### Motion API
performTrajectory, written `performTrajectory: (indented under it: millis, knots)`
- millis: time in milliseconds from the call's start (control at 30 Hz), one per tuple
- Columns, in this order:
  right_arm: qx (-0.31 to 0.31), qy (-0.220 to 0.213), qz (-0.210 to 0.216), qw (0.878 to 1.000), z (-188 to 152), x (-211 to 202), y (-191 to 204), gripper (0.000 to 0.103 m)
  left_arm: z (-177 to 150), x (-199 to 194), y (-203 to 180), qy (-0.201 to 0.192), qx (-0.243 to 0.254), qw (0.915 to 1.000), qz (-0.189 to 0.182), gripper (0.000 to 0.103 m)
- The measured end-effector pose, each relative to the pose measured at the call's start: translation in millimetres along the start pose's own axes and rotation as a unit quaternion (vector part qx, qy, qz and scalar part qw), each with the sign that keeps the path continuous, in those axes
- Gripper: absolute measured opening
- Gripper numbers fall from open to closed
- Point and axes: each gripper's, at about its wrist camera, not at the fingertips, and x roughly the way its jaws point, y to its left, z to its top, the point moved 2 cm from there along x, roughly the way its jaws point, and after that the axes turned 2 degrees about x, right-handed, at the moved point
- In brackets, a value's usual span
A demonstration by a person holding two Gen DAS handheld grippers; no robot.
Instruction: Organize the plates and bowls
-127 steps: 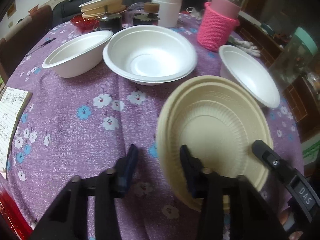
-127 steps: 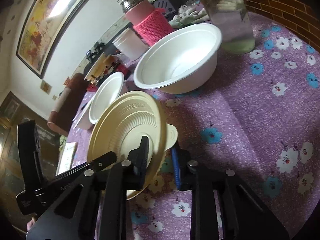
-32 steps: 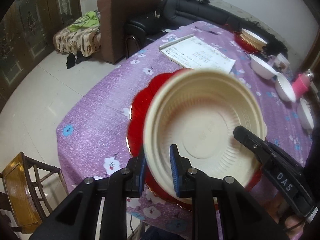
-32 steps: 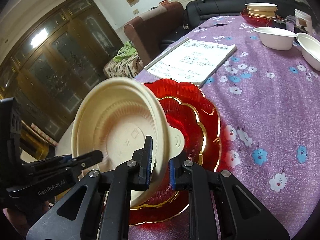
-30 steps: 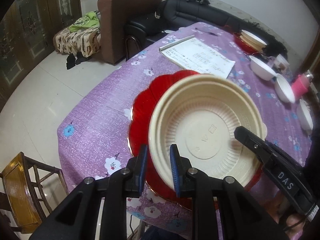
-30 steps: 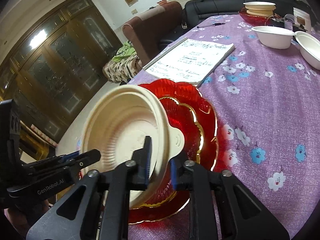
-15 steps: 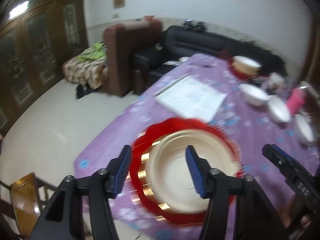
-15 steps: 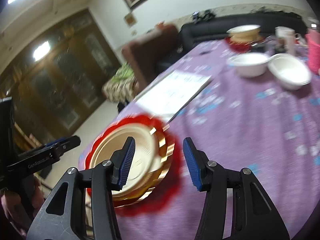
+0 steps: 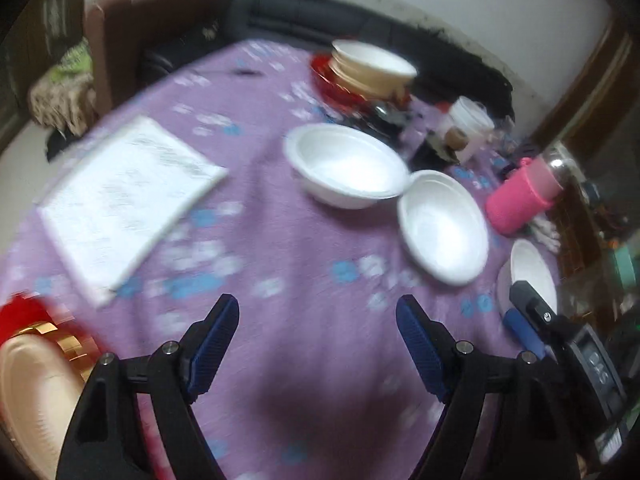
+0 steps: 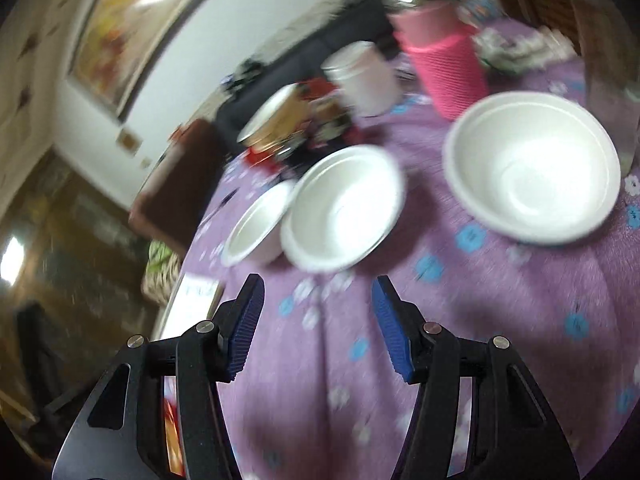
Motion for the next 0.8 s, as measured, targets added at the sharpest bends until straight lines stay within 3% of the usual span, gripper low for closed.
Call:
performTrajectory:
  millis: [67, 133, 267, 367, 667, 800]
  knots:
    - [0.028, 0.007, -0.005, 1.000, 17.4, 11.3, -12.0, 0.057, 11.3, 18.6, -12.3, 0.010, -0.005, 0.9998, 0.016, 0.081]
    - [0.039, 0.014, -0.017, 0.999, 30.5, 21.3, -17.8, 0.057, 21.7, 30.8, -21.8, 0.009, -0.015, 0.9998, 0.003, 0.081]
    - [0.047, 0.017, -0.033, 0.998, 46.5, 33.4, -25.4, 0.057, 36.4, 51.9, -36.5, 0.017, -0.018, 0.9997, 0.009, 0.081]
    - [0.052, 0.022, -0.024, 0.998, 55.1, 43.8, -28.9, 0.057, 41.8, 67.9, -42.1, 0.037, -0.030, 0.9989, -0.004, 0.081]
    - [0.033, 0.022, -0.038, 0.998, 55.9, 65.1, -28.7, 0.057, 40.3, 95.6, -56.4, 0.070, -0.041, 0.9959, -0.042, 0.080]
    - [0.033, 0.022, -0.039, 0.998, 55.0, 67.4, -28.9, 0.057, 42.6, 103.9, -53.4, 0.075, -0.040, 0.9957, -0.038, 0.075]
